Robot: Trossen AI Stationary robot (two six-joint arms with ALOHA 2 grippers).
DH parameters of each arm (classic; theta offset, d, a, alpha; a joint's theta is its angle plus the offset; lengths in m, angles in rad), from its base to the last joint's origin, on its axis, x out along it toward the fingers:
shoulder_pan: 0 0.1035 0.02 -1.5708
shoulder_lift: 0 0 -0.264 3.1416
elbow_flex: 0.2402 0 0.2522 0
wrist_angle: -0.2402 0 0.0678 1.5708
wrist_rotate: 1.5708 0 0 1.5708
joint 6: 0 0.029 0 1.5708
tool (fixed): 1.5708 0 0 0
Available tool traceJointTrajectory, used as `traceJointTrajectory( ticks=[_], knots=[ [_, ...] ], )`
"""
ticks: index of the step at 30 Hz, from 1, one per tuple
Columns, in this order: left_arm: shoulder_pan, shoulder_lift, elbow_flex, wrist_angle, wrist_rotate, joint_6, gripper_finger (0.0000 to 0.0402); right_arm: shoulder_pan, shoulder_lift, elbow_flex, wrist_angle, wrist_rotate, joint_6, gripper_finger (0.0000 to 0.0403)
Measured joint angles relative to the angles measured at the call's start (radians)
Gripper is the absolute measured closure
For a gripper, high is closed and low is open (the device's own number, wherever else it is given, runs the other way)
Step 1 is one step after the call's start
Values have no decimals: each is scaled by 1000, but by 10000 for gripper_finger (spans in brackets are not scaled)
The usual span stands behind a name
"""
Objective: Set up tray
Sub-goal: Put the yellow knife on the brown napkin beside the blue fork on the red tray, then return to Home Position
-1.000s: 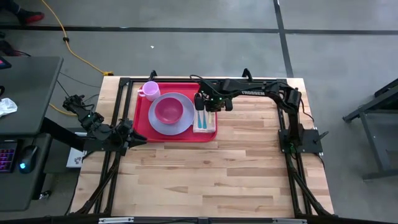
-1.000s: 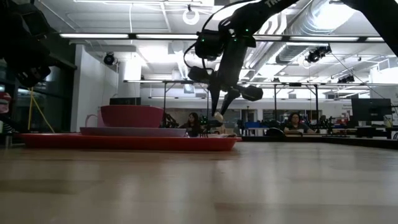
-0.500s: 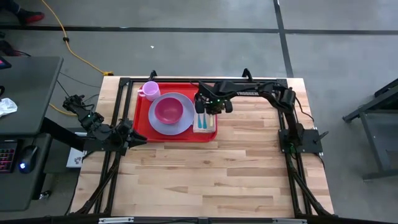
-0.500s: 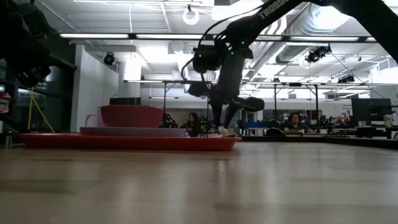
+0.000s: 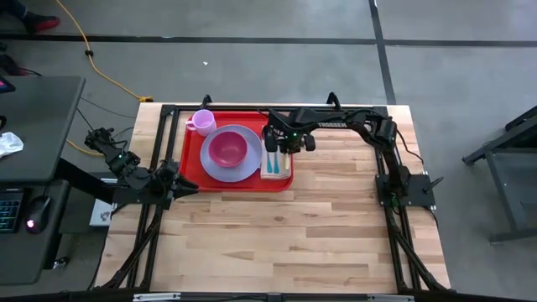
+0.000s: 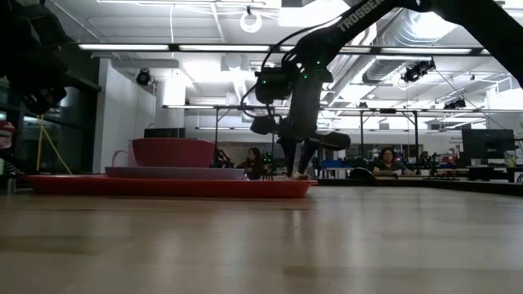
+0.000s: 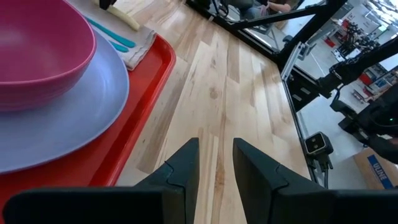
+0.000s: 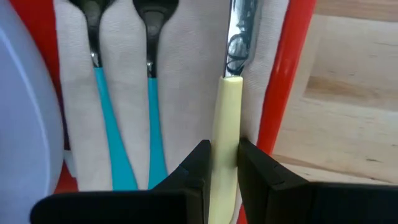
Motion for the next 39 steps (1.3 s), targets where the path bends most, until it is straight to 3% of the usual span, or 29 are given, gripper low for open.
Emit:
traceJointTrajectory(
  ticks=[15, 29, 39],
  knots=[
    [0, 0, 0, 0, -3, -14, 273, -11, 3, 0, 3, 9, -26, 357],
    [0, 0, 0, 0, -4, -15, 273, -12, 3, 0, 7, 13, -19, 298],
    [0, 0, 0, -1, -4, -15, 273, -12, 3, 0, 18, 9, -28, 294]
  ],
)
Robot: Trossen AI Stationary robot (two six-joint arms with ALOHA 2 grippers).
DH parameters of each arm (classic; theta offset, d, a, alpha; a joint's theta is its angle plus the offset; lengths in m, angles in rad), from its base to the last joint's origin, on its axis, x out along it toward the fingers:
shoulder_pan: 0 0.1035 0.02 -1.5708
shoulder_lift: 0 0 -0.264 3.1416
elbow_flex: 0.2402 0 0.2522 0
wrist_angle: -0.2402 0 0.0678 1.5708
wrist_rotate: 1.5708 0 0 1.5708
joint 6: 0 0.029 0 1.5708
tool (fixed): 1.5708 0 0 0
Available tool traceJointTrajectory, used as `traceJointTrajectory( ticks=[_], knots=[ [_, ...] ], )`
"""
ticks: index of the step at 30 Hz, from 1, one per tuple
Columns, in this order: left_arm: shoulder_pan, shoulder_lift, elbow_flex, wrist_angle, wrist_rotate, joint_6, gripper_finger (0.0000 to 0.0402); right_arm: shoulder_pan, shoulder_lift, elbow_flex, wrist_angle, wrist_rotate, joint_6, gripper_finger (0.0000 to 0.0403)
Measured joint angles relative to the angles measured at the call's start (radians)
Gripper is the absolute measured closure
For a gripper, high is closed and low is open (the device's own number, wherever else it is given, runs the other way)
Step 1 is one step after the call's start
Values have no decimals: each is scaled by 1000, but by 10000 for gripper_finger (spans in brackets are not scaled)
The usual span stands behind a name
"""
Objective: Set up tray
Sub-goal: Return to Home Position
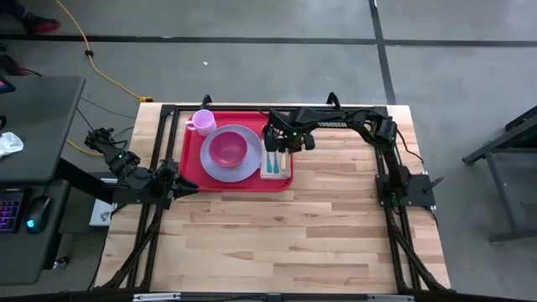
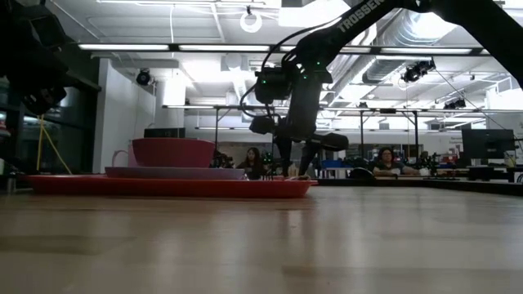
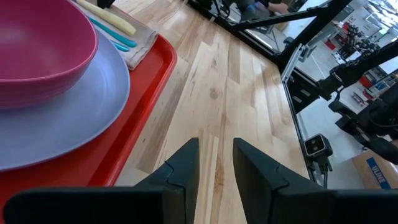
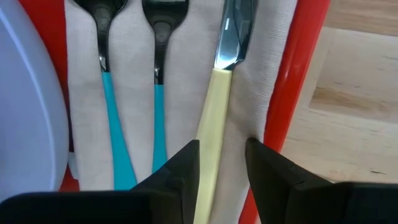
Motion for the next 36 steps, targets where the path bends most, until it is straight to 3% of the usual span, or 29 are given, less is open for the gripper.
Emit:
traceJointTrajectory(
  ticks=[14, 23, 29, 36],
  knots=[
    [0, 0, 0, 0, 0, 0, 273, 5, -18, 0, -1, -121, -50, 295],
    [0, 0, 0, 0, 6, 0, 273, 16, -141, 0, -6, 33, -60, 295],
    [0, 0, 0, 0, 9, 0, 273, 27, -236, 0, -22, 137, -163, 295],
    [0, 0, 0, 0, 10, -12, 273, 39, -326, 0, -185, 225, -279, 295]
  ],
)
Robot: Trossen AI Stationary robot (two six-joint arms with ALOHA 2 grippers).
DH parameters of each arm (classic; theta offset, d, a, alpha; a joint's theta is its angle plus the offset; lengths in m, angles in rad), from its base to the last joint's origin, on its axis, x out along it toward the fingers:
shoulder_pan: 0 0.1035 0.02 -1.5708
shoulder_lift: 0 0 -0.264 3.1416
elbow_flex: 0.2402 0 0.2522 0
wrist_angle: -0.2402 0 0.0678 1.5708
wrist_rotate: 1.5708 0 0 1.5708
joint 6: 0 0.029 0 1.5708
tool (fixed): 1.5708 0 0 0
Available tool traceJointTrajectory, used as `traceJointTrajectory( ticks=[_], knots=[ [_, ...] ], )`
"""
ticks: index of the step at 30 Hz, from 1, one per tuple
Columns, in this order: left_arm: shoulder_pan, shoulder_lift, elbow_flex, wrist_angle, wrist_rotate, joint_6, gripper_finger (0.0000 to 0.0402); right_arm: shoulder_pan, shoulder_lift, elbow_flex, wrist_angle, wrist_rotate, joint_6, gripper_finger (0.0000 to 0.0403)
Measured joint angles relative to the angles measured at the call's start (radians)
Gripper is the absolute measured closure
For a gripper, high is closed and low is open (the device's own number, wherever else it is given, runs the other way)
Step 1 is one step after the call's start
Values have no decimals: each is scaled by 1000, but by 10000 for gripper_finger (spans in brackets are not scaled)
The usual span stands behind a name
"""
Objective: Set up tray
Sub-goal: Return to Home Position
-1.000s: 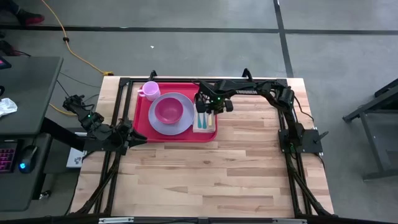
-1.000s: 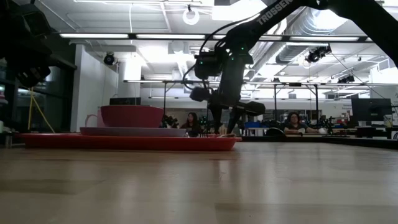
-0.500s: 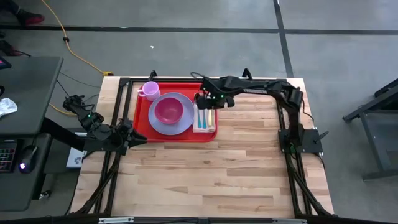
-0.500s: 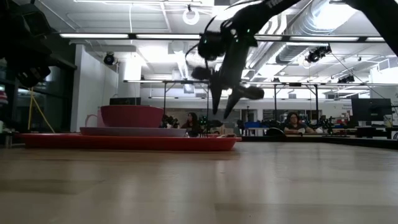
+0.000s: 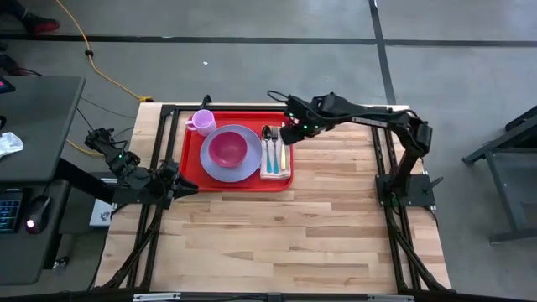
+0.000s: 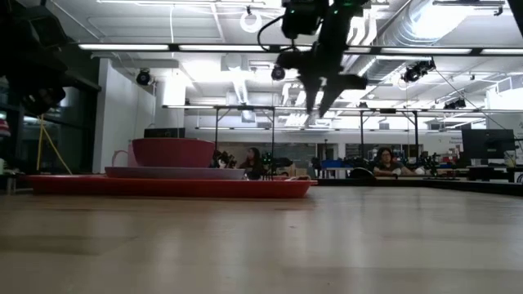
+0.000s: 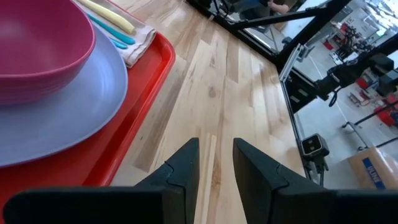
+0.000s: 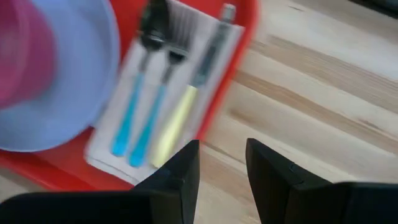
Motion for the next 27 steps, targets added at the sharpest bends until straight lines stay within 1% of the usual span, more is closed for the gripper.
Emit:
traceJointTrajectory(
  ticks=[4, 7, 15, 17, 19, 21, 27],
  knots=[
    [0, 0, 0, 1, 0, -23, 273, 23, -44, 0, -112, 87, 21, 295],
    [0, 0, 0, 1, 3, -23, 273, 53, -75, 0, -155, 147, 18, 295],
    [0, 0, 0, 1, 4, -14, 273, 151, -159, 0, -167, 283, -7, 295],
    [0, 0, 0, 1, 20, 2, 273, 176, -181, -12, -156, 319, -9, 295],
    [0, 0, 0, 0, 26, 23, 273, 196, -211, -47, -144, 337, -4, 295],
    [0, 0, 0, 1, 26, 30, 273, 217, -251, -110, -100, 340, 0, 295],
    [0, 0, 0, 6, 25, 56, 273, 277, -419, -378, 126, 333, 60, 295]
  ],
)
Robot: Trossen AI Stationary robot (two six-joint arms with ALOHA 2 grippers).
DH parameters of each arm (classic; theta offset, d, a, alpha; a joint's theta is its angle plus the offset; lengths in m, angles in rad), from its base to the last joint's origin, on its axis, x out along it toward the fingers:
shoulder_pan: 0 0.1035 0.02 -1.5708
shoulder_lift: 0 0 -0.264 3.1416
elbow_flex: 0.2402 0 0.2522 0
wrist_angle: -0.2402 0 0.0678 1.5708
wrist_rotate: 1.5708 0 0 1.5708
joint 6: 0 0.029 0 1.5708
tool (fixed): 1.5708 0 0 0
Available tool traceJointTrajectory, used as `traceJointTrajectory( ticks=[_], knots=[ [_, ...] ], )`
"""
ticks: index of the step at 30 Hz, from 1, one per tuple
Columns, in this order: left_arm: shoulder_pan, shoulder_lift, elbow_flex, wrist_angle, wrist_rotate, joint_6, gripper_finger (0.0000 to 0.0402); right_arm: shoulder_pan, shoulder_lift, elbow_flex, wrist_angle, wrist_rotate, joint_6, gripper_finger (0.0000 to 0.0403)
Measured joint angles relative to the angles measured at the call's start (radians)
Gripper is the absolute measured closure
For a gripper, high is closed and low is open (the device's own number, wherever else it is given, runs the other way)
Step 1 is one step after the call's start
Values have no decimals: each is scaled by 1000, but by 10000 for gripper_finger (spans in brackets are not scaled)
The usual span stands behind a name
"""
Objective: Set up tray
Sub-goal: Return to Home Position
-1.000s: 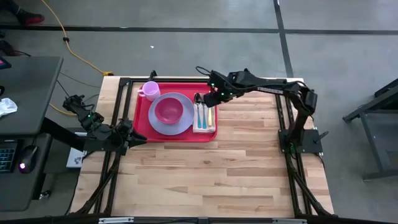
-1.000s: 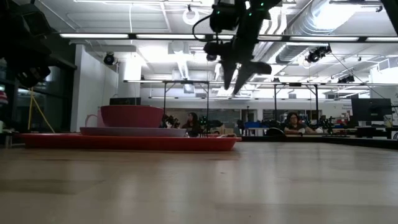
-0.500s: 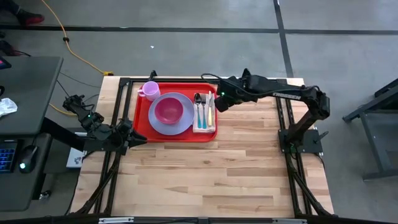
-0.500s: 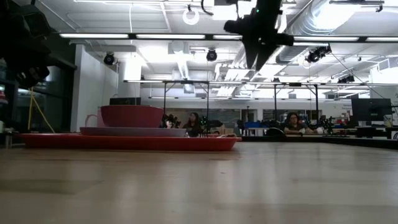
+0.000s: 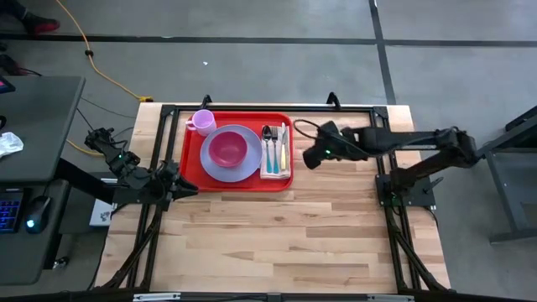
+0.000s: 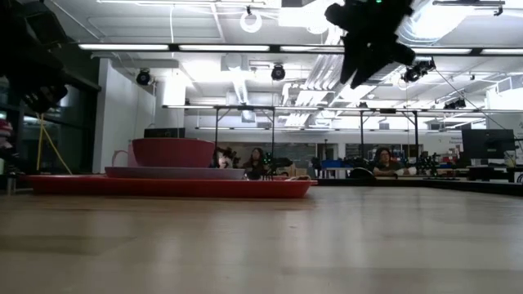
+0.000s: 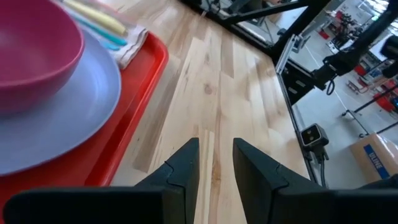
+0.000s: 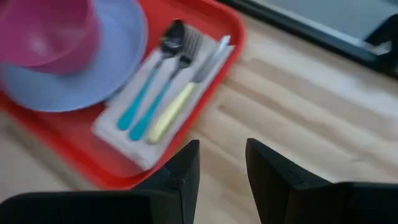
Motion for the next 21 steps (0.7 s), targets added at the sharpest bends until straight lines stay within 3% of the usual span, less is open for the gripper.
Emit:
traceJointTrajectory(
  ticks=[21],
  knots=[
    [0, 0, 0, 216, 5, 289, 273, 154, -521, -660, 580, 12, 45, 295]
  ],
)
